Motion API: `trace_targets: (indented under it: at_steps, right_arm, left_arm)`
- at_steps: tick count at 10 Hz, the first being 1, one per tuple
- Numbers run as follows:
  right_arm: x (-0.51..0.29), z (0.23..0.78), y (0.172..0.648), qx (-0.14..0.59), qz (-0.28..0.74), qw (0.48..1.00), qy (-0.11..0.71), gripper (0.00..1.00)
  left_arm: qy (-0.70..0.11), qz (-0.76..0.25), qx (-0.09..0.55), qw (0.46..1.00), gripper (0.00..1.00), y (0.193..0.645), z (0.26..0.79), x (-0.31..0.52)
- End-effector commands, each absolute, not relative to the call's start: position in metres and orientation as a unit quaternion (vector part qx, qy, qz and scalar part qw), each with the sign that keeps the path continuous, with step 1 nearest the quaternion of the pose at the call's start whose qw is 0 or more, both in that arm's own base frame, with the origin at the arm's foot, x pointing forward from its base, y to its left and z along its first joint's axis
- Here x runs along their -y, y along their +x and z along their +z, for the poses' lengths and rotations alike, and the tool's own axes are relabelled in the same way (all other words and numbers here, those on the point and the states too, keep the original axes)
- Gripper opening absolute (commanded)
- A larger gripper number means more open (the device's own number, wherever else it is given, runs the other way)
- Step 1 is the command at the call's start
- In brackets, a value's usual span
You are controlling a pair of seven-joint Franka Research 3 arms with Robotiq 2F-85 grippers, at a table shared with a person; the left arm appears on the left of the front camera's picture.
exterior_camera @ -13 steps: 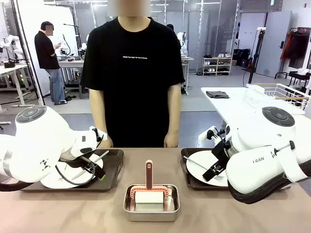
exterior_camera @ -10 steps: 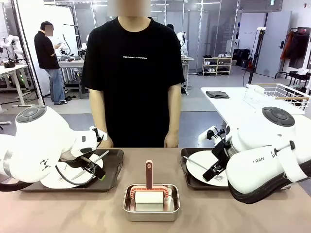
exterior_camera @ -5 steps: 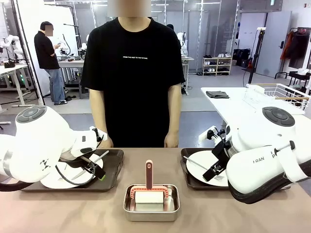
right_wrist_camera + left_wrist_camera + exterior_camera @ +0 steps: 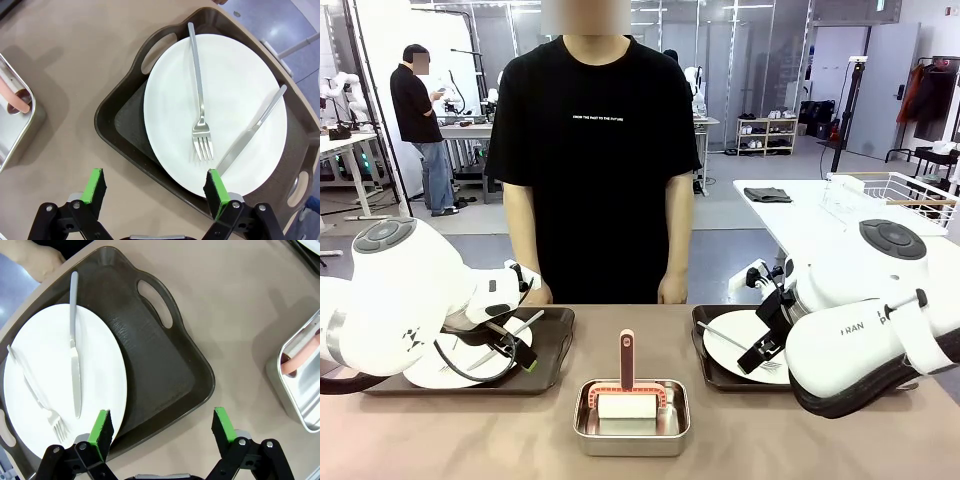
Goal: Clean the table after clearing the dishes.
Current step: When the left (or right) Handle tray is removed, use the left hand (or right hand) to clean the left (or right) side of the table with the Lint Roller.
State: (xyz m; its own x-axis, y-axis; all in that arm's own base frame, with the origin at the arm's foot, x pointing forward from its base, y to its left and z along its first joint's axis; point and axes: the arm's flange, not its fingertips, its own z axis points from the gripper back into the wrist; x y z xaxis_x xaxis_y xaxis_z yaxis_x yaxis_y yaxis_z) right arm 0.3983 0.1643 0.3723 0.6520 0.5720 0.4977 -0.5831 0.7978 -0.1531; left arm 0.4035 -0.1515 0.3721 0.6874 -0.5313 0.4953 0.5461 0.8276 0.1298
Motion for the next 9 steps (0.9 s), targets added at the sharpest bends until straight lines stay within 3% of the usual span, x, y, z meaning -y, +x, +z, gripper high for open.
trace_targets:
  at_steps: [1,3,6,9]
  right_arm:
    - [-0.163,0.405,0.401,0.254,0.306,0.917,0.030,1.00]
    - [-0.144,0.452,0.405,0.229,0.296,0.921,0.105,1.00]
    - [-0.106,0.493,0.401,0.181,0.315,0.901,0.238,1.00]
    - [-0.055,0.499,0.403,0.165,0.296,0.872,0.352,1.00]
  left_arm:
    - [-0.038,-0.284,0.249,0.925,1.00,0.413,0.384,0.153]
    - [-0.045,-0.297,0.208,0.931,1.00,0.433,0.413,0.142]
    - [-0.205,-0.279,0.136,0.928,1.00,0.458,0.454,0.095]
    - [-0.390,-0.255,0.136,0.874,1.00,0.464,0.472,0.018]
